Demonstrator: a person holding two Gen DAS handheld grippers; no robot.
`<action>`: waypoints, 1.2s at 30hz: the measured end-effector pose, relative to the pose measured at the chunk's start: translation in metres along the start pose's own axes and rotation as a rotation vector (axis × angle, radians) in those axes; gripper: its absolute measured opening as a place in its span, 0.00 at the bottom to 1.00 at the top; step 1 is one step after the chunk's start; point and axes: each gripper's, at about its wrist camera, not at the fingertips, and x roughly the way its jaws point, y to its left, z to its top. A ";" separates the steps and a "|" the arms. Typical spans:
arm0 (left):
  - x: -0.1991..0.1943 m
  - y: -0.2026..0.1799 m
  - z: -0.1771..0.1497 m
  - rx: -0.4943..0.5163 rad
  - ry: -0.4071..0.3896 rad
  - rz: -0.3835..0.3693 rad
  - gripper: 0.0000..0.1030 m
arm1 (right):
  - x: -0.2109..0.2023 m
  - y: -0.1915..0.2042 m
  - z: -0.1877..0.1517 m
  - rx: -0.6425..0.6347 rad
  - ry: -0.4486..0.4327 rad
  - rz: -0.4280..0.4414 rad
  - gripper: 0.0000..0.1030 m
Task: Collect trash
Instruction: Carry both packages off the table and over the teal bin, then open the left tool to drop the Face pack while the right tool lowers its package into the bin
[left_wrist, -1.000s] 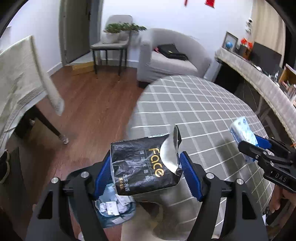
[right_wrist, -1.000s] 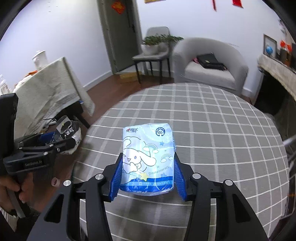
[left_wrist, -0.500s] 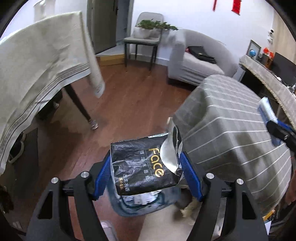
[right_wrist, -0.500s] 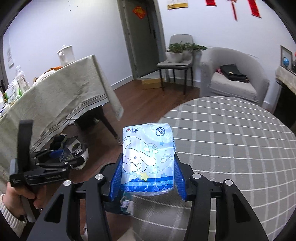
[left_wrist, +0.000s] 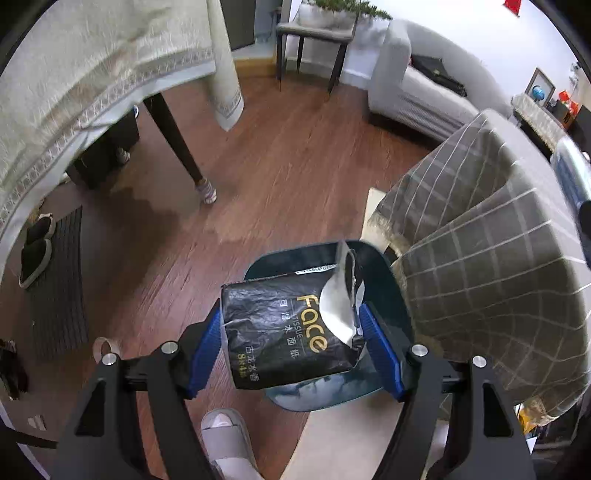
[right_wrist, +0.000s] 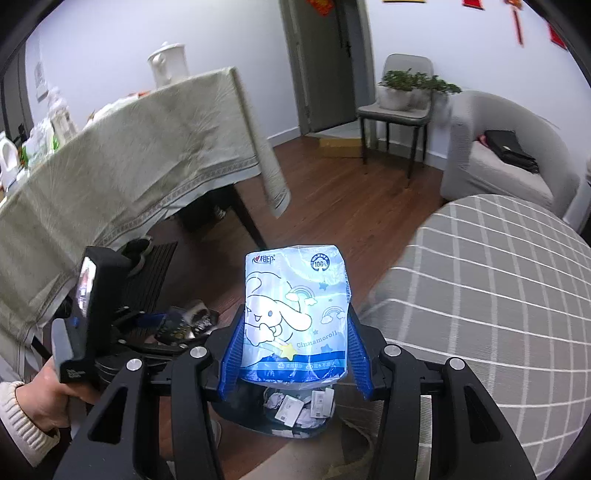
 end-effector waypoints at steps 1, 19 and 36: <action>0.007 0.003 0.000 -0.001 0.018 0.002 0.72 | 0.004 0.003 0.000 -0.009 0.010 0.002 0.49; 0.072 0.024 -0.027 -0.026 0.229 -0.013 0.76 | 0.056 0.033 -0.010 -0.068 0.132 0.014 0.49; 0.017 0.058 -0.013 -0.138 0.103 0.003 0.67 | 0.086 0.050 -0.029 -0.038 0.191 0.073 0.49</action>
